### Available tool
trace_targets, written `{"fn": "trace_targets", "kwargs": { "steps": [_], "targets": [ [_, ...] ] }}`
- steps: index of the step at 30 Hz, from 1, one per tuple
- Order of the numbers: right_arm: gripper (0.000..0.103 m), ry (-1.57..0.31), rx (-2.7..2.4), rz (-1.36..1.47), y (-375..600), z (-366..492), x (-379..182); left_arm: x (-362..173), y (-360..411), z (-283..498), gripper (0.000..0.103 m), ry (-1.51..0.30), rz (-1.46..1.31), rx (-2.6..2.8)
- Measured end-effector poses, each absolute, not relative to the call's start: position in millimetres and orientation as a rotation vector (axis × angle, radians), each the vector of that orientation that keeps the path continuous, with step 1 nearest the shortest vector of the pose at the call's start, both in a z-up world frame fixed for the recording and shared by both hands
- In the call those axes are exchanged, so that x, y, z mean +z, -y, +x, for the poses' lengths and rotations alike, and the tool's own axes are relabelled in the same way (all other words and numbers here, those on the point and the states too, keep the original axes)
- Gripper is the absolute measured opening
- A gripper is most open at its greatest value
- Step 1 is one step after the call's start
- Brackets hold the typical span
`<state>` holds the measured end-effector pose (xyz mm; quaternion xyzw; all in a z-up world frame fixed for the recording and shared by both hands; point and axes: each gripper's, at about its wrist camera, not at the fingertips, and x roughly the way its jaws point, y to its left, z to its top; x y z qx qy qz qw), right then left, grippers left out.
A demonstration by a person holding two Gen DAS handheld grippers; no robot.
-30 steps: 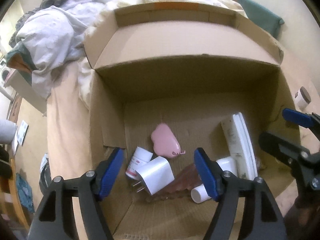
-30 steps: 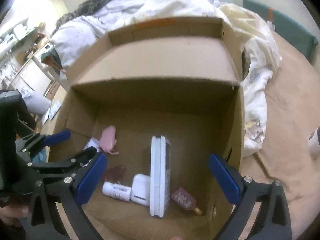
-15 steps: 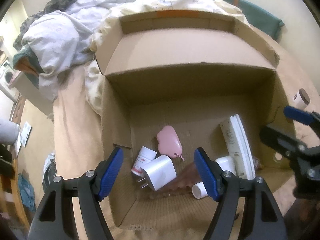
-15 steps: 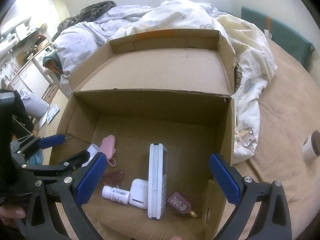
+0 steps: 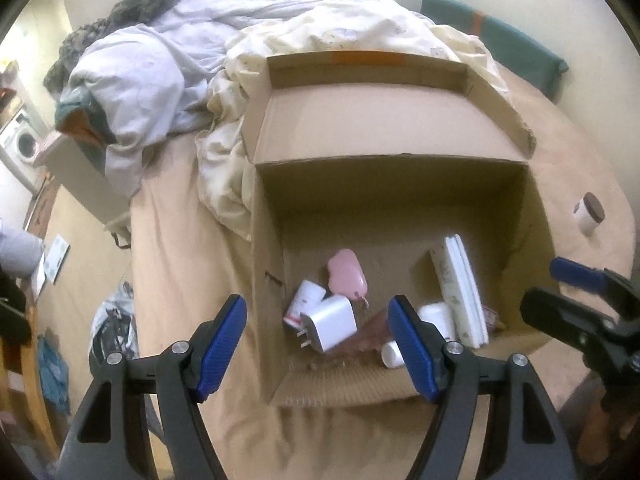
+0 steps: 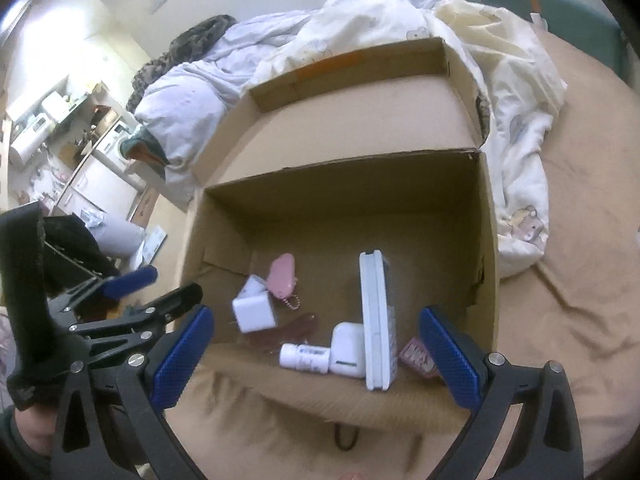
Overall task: Organize rigid objects
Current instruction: 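Withdraw both grippers up and away from the box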
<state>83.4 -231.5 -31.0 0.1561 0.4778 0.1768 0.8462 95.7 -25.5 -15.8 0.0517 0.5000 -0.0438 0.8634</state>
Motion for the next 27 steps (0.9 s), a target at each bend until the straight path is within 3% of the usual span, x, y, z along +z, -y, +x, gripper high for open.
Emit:
{"fn": "trace_targets", "kwargs": {
  "steps": [11, 27],
  "targets": [
    [0.103, -0.996, 0.344, 0.373, 240, 29, -16, 4, 0, 41, 0.071, -1.021, 0.056, -0.109],
    [0.103, -1.095, 0.224, 0.413, 259, -4, -24, -3, -25, 37, 0.071, -1.011, -0.026, -0.080]
  ]
}}
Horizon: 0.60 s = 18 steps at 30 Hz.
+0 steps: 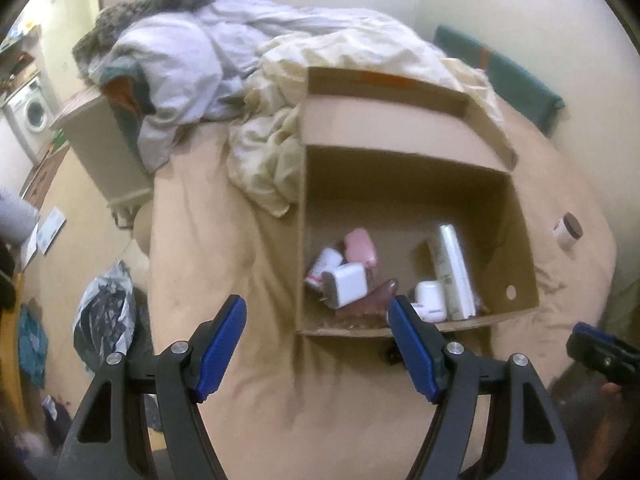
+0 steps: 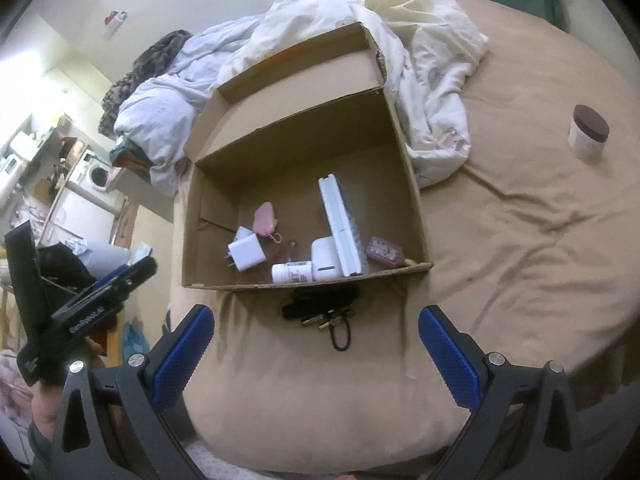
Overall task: Organize rigid objects
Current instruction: 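Withdraw both grippers up and away from the box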
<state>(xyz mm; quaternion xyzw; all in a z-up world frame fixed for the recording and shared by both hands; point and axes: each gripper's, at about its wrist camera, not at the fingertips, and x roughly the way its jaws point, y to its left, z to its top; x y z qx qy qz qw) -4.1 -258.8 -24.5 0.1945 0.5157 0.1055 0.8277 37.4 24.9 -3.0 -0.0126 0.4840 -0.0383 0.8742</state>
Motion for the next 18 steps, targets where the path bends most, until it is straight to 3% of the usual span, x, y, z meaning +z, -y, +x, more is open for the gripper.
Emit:
{"fn": "trace_targets", "kwargs": {
  "steps": [7, 18],
  "targets": [
    [0.103, -1.261, 0.324, 0.495, 235, 20, -90, -21, -30, 42, 0.071, -1.092, -0.066, -0.061],
    [0.103, -1.348, 0.221, 0.096, 155, 60, -156, -25, -18, 51, 0.071, -1.110, -0.070, -0.081]
  ]
}}
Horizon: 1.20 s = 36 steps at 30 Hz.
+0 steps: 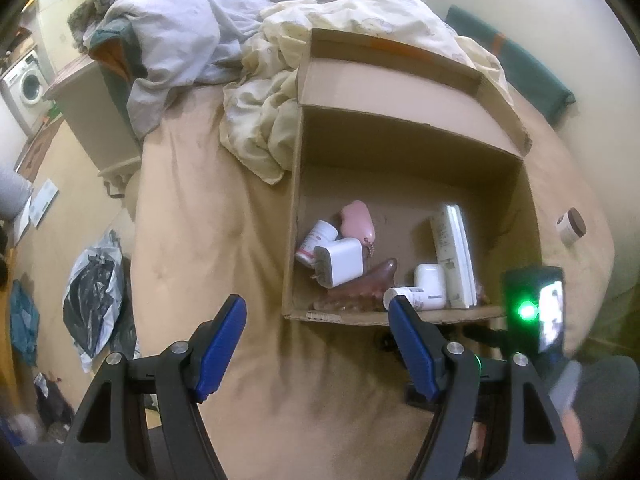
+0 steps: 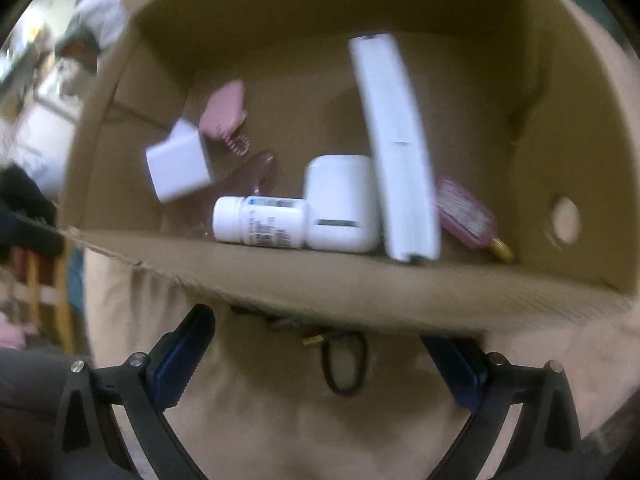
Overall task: Organize rigid objects
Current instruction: 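Withdraw both grippers up and away from the box, then grasp the black flashlight beside the box with the right gripper, then grasp the AA battery on the bed with the left gripper while the right gripper holds the flashlight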
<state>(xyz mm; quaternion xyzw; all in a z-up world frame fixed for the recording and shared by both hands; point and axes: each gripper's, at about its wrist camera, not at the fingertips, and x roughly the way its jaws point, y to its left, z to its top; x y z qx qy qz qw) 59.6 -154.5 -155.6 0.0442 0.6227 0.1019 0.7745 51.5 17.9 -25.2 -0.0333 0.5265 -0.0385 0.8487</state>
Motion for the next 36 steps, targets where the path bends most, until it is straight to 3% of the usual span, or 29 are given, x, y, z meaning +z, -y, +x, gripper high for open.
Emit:
{"fn": "trace_targets", "kwargs": {
  "steps": [5, 6, 12, 19, 29, 36],
  "targets": [
    [0.102, -1.371, 0.155, -0.030, 128, 64, -169, -25, -24, 56, 0.071, -1.110, -0.089, -0.062],
    [0.094, -1.365, 0.142, -0.058, 126, 63, -169, -25, -25, 56, 0.071, -1.111, -0.092, -0.062],
    [0.093, -1.353, 0.178, -0.031, 130, 53, -157, -24, -25, 57, 0.071, -1.109, -0.096, -0.072],
    [0.093, -1.292, 0.295, 0.088, 161, 16, -97, -24, -25, 55, 0.071, -1.105, -0.095, -0.062],
    [0.093, -0.981, 0.518, 0.281, 218, 11, 32, -27, -28, 49, 0.071, -1.096, -0.089, -0.035],
    [0.093, -0.929, 0.495, 0.282, 234, 27, 40, -38, -23, 45, 0.071, -1.114, -0.072, -0.050]
  ]
}}
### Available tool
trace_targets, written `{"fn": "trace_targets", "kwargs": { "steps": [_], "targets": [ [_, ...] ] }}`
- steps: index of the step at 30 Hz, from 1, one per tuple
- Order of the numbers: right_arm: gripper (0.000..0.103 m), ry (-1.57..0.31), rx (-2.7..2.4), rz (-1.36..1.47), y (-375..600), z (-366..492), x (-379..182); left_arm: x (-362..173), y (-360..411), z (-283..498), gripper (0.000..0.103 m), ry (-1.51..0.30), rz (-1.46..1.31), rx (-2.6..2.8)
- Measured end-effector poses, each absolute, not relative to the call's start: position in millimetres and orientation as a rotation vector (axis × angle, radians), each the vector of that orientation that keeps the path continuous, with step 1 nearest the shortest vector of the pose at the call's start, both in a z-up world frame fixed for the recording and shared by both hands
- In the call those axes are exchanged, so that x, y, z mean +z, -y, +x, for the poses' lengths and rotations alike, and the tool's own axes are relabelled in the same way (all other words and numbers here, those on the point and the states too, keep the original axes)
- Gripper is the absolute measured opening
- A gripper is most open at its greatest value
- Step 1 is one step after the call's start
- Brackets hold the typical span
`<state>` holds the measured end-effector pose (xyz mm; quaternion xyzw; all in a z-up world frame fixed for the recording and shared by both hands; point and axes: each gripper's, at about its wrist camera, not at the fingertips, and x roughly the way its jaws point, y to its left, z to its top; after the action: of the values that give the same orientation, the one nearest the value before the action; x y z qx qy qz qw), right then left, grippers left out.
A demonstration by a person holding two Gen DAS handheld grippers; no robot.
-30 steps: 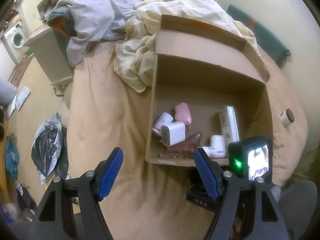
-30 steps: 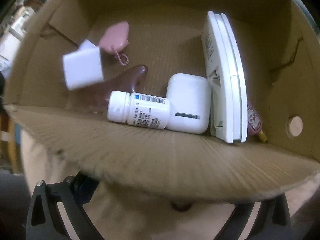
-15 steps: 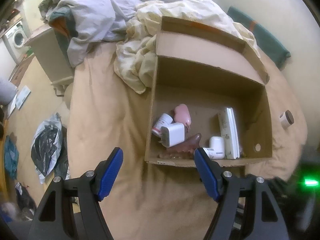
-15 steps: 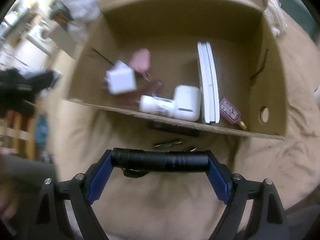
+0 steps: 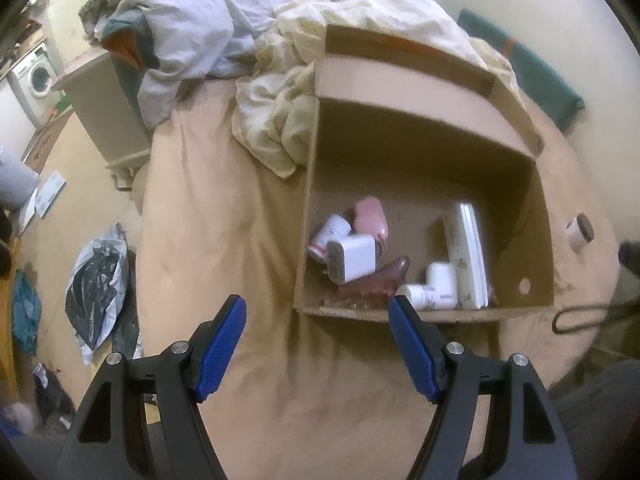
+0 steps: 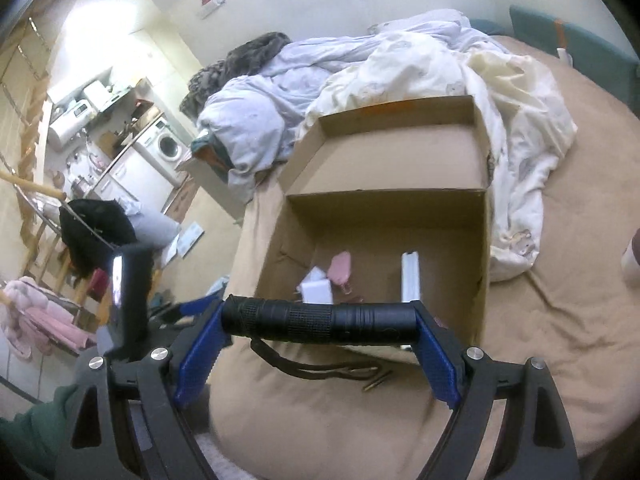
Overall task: Organize rigid objects
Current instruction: 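Grasp the AA battery on the bed with the left gripper while the right gripper holds the flashlight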
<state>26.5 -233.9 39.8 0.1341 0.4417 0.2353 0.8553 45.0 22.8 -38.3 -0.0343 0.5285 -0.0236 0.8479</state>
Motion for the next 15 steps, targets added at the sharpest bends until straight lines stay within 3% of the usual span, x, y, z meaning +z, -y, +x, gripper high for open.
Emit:
{"fn": "trace_targets", "kwargs": {
  "steps": [6, 12, 15],
  "targets": [
    [0.093, -0.943, 0.448, 0.325, 253, 33, 4, -74, 5, 40, 0.071, -1.225, -0.063, -0.041],
    [0.093, -0.924, 0.442, 0.414, 267, 36, 6, -130, 49, 39, 0.071, -1.413, -0.409, -0.017],
    [0.093, -0.912, 0.460, 0.463, 274, 36, 10, -150, 68, 42, 0.071, -1.441, -0.414, 0.062]
  ]
}}
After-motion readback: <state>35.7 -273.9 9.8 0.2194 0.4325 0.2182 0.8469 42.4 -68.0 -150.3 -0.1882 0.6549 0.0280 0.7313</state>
